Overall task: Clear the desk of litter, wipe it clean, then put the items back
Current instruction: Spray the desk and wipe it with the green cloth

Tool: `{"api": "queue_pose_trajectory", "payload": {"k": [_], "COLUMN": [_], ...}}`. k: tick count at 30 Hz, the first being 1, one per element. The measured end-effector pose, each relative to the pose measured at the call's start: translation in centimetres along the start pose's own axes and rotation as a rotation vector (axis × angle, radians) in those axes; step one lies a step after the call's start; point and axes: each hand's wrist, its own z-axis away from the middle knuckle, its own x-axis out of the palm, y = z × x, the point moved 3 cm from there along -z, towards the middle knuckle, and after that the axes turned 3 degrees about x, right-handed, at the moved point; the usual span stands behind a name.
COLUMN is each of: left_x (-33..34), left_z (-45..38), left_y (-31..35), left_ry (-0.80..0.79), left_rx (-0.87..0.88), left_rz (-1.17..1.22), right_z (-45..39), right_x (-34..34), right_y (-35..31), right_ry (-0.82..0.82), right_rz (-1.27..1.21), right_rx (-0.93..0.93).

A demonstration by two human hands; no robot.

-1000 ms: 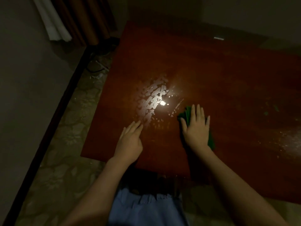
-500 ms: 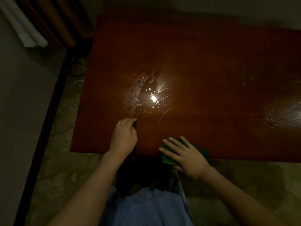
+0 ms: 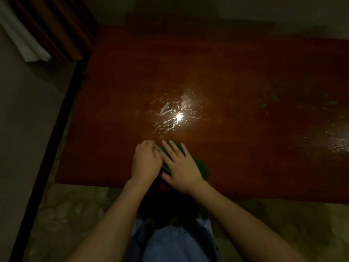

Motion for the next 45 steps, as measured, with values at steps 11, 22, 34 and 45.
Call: {"api": "queue_pose_trajectory", "payload": {"k": [11, 22, 34, 45], "left_x": [3.6, 3.0, 1.7, 1.2], "left_z": [-1.6, -1.5, -3.9, -10.2], "left_y": [3.7, 3.6, 3.8, 7.1], "left_ry": [-0.16, -0.209, -0.068, -0.051], "left_rx": [-0.029, -0.04, -0.058, -0.121], "left_rz": [-0.131, -0.141, -0.023, -0.026], "right_z": [2.0, -5.6, -6.9, -10.1], "right_x": [-3.1, -4.0, -6.9, -7.3], "right_y": [17.3, 10.2, 21.1, 16.4], "right_ry": [0.015, 0.005, 0.115, -0.045], "right_rz": [-0.022, 0.012, -0.05, 0.049], "right_rx": [0.376, 0.012, 0.59, -0.084]}}
